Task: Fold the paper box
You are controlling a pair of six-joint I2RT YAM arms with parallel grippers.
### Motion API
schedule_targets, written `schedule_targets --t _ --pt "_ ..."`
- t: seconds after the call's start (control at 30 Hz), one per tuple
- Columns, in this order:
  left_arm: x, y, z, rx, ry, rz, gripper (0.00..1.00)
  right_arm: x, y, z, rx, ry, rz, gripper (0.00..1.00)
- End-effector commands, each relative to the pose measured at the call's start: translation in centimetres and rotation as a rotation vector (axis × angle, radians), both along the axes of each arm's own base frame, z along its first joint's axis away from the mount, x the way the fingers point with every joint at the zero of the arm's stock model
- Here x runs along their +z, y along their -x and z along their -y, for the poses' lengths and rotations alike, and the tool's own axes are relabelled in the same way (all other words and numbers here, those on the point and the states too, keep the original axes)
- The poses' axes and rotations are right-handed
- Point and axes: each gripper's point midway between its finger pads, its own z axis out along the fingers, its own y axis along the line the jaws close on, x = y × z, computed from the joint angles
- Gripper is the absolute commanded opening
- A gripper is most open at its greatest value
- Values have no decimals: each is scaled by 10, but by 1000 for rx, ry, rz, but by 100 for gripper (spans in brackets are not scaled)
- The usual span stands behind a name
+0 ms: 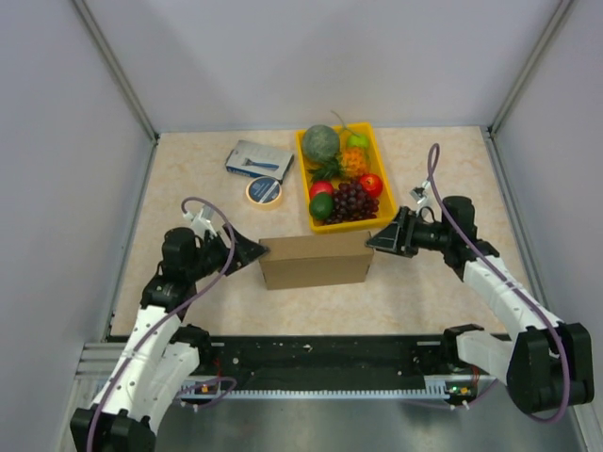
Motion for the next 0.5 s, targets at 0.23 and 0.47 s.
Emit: schedule_targets --t 0.23,0.47 --pt "-42 18 4 -111 -53 -72 53 -21 3 10 -23 53 -16 59" --pt "-79 24 -13 -2 -113 -134 22 -32 12 14 -55 74 -26 28"
